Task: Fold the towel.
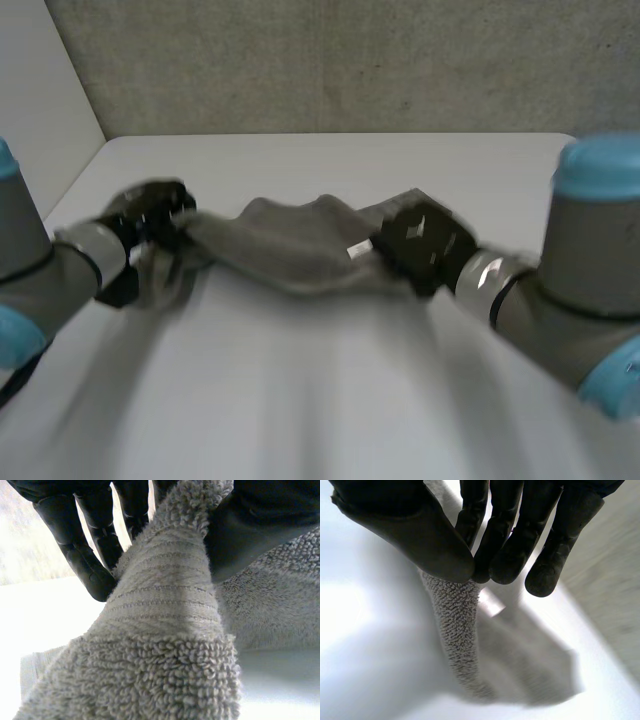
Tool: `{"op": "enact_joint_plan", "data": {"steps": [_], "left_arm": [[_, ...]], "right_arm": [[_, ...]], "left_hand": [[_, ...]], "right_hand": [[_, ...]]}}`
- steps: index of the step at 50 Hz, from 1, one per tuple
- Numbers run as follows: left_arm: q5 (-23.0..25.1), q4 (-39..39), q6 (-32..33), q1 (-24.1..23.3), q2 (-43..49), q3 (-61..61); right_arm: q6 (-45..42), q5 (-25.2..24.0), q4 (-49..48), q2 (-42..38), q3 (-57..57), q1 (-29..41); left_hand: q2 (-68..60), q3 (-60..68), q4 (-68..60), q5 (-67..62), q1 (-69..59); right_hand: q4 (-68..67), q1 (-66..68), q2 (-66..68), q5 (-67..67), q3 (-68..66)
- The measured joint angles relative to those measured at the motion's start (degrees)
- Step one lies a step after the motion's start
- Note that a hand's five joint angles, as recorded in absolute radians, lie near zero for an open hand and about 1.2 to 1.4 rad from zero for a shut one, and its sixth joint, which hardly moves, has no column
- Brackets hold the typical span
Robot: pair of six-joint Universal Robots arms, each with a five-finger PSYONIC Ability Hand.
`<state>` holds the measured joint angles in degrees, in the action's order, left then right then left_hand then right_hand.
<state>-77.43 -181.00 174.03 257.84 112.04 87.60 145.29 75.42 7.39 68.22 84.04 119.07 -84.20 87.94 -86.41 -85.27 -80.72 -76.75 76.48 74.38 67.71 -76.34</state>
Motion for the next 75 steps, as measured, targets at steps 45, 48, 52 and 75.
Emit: {"op": "enact_joint_plan", "data": {"steps": [45,48,52,75], "left_arm": [[1.5,-1.2,12.1,1.8,-22.6,23.0],[1.5,-1.2,12.1,1.7,-25.3,25.0],[1.5,-1.3,12.2,1.7,-28.7,28.1],[2.3,-5.2,17.5,2.1,-31.7,34.7]], "right_arm": [[-13.6,-8.7,18.0,-31.9,-43.7,2.6],[-15.5,-8.7,19.2,-35.2,-47.1,3.2],[-17.1,-8.3,20.3,-39.1,-51.4,3.6],[-17.5,-5.9,24.0,-44.9,-59.3,3.6]], "left_hand": [[68.7,-72.8,70.5,71.6,64.5],[68.7,-72.8,70.5,71.6,64.5],[68.7,-72.8,70.5,71.6,64.5],[68.7,-72.8,70.5,71.6,64.5]], "right_hand": [[62.5,-63.3,-60.6,-64.5,62.5],[62.5,-63.3,-60.6,-64.5,62.5],[62.5,-63.3,-60.6,-64.5,62.5],[32.2,-33.0,-29.7,-33.9,31.8]]}}
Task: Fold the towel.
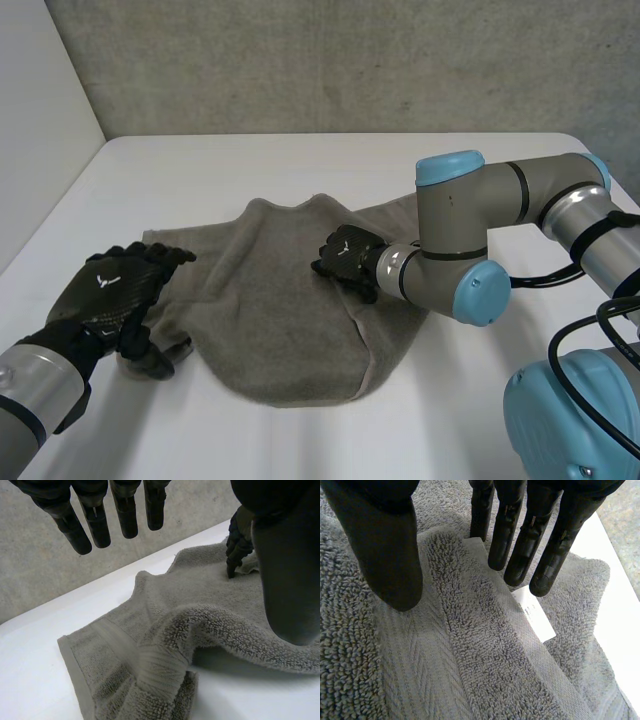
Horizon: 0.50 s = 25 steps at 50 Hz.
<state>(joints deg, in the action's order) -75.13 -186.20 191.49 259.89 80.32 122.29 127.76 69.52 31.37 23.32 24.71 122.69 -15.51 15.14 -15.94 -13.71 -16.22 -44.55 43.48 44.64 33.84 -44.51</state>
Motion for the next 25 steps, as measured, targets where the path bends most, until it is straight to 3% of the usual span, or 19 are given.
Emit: {"op": "enact_joint_plan", "data": {"steps": [18,25], "left_arm": [[0.0,0.0,-0.2,-0.7,6.4,-2.8],[0.0,0.0,-0.1,-0.9,7.9,-3.0]], "right_arm": [[0.8,2.1,0.3,2.1,0.9,-1.0],[1.5,3.2,0.5,3.1,2.0,-1.9]], "left_hand": [[0.0,0.0,0.0,0.0,0.0],[0.0,0.0,0.0,0.0,0.0]], "right_hand": [[-27.5,28.5,27.3,28.8,-27.3],[-31.9,30.5,29.8,32.4,-31.7]]}}
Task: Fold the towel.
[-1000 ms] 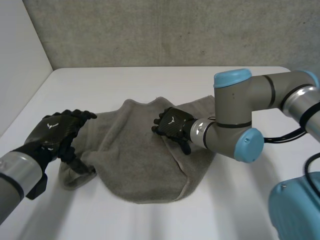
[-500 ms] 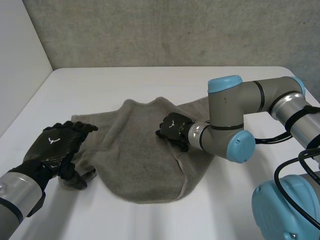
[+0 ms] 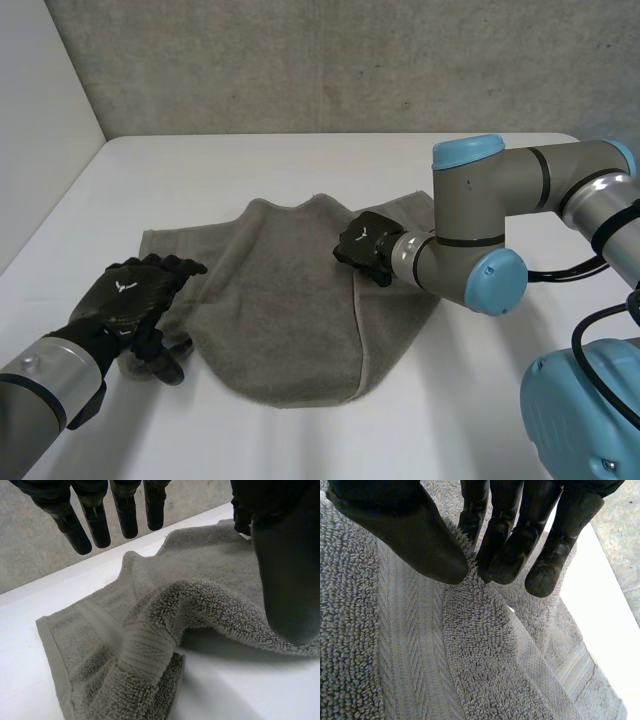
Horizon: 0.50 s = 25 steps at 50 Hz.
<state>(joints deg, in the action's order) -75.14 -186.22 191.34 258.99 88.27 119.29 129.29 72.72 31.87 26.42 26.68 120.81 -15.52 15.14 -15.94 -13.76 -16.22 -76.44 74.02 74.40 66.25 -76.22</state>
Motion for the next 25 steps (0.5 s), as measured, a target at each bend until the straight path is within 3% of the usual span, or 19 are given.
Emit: {"op": "enact_joint_plan", "data": {"steps": [9,16,22,25], "left_arm": [[0.0,0.0,0.0,0.0,0.0,-0.2],[0.0,0.0,0.0,0.0,0.2,-0.1],[0.0,-0.1,0.0,0.0,0.6,0.3],[0.0,-0.1,0.0,0.0,0.7,0.5]], "right_arm": [[0.3,-0.1,-0.1,0.9,2.3,-0.5],[1.1,-1.0,-0.2,2.2,4.4,-0.5],[0.9,-1.5,-0.3,3.0,6.5,-0.6],[0.9,-1.6,-0.3,3.2,7.1,-0.6]], "left_hand": [[0.0,0.0,0.0,0.0,0.0],[0.0,0.0,0.0,0.0,0.0],[0.0,0.0,0.0,0.0,0.0],[0.0,0.0,0.0,-0.3,0.0]], "right_hand": [[5.1,-2.1,-2.5,-4.5,4.8],[17.1,-15.1,-15.2,-17.4,17.3],[2.4,-0.2,-0.4,-2.3,2.2],[-0.1,0.9,0.5,0.0,-0.3]]}}
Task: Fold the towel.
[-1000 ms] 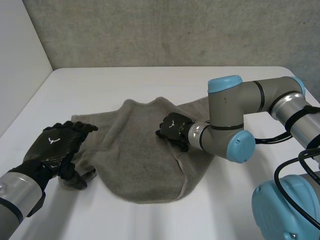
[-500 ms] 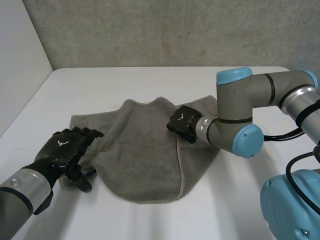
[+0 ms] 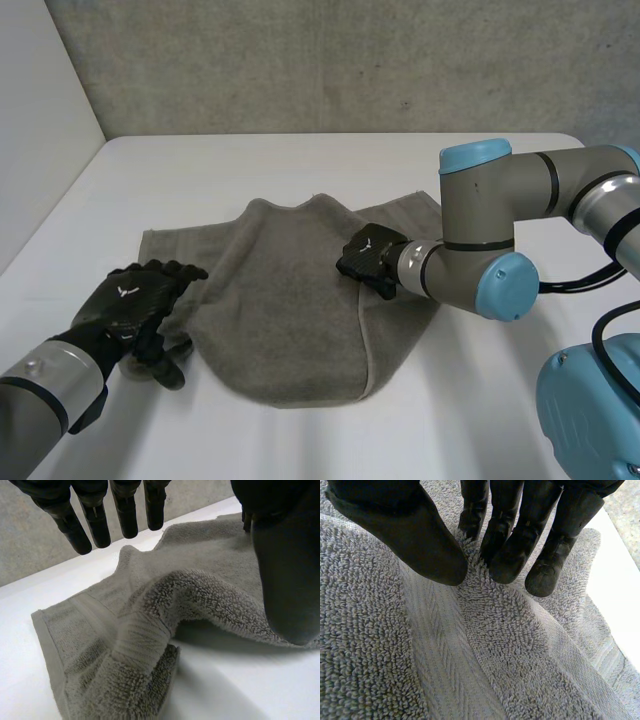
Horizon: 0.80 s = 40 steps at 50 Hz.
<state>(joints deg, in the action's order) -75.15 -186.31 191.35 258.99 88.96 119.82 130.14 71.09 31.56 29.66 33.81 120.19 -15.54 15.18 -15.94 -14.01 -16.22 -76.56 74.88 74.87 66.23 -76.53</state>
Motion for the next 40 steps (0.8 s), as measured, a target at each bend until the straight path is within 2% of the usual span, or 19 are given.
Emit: {"op": "enact_joint_plan", "data": {"steps": [3,6,9,14,18,21,26,29,32,34,36,40], "left_arm": [[0.0,0.0,0.0,-0.1,0.1,0.2],[0.0,0.0,0.0,-0.2,0.1,0.4],[0.0,0.0,0.1,-0.4,0.2,0.5],[0.0,0.2,0.1,-0.5,0.4,0.8],[0.0,0.4,0.3,-0.4,0.4,1.3],[0.1,0.5,0.6,-0.3,0.7,1.6],[0.1,0.4,1.0,-0.3,2.6,1.4],[0.2,0.4,1.1,-0.6,4.6,0.6],[0.2,0.5,1.1,-1.6,8.4,-1.4],[0.2,0.6,1.1,-2.2,10.3,-2.6],[0.1,0.6,1.1,-2.8,12.2,-3.9],[-0.1,0.5,1.1,-3.4,14.8,-5.7]], "right_arm": [[0.4,0.0,-0.1,0.3,0.1,-0.4],[1.7,0.0,-0.4,1.1,0.0,-1.3],[5.4,0.3,-1.3,2.9,-0.3,-3.1],[18.1,2.8,-5.5,7.4,0.9,-7.8],[30.2,8.0,-9.5,12.0,4.9,-12.7],[35.9,11.5,-11.7,15.3,9.5,-15.7],[38.4,13.9,-14.3,19.2,17.1,-18.2],[38.3,14.2,-15.7,20.8,20.9,-18.8],[37.7,14.0,-18.1,22.8,26.1,-19.0],[37.4,13.8,-19.3,23.6,28.3,-19.0],[37.0,13.7,-20.5,24.3,30.3,-18.9],[36.5,13.6,-22.1,24.9,32.6,-19.1]], "left_hand": [[-0.6,0.5,-0.2,-1.9,-0.2],[-6.8,6.6,-5.8,-8.0,-5.9],[-21.5,22.2,-21.7,-22.6,-21.0],[-42.0,42.4,-42.0,-43.0,-41.7],[-46.6,47.0,-46.0,-47.8,-45.6],[-46.7,47.0,-46.0,-47.8,-45.7],[-44.9,45.3,-44.5,-46.5,-44.3],[-37.6,37.8,-36.9,-39.1,-36.9],[-21.4,21.6,-20.9,-23.2,-20.6],[-15.3,15.4,-14.6,-16.4,-14.6],[-10.6,10.1,-9.7,-10.8,-9.6],[-9.4,8.3,-8.1,-8.6,-7.8]], "right_hand": [[0.0,0.0,0.0,0.0,0.0],[0.0,0.0,0.0,0.0,0.0],[-0.1,0.0,0.0,0.0,0.0],[-0.1,0.0,0.0,0.0,0.0],[-0.1,0.0,0.1,0.0,0.0],[-0.1,0.0,0.2,0.0,0.0],[-0.1,0.0,0.2,0.0,0.0],[-0.1,0.0,0.2,0.0,0.0],[-0.1,-0.1,0.2,0.0,0.0],[-0.1,-0.1,0.2,0.0,0.0],[-0.1,-0.1,0.2,0.0,0.0],[-0.1,-0.1,0.2,0.0,0.0]]}}
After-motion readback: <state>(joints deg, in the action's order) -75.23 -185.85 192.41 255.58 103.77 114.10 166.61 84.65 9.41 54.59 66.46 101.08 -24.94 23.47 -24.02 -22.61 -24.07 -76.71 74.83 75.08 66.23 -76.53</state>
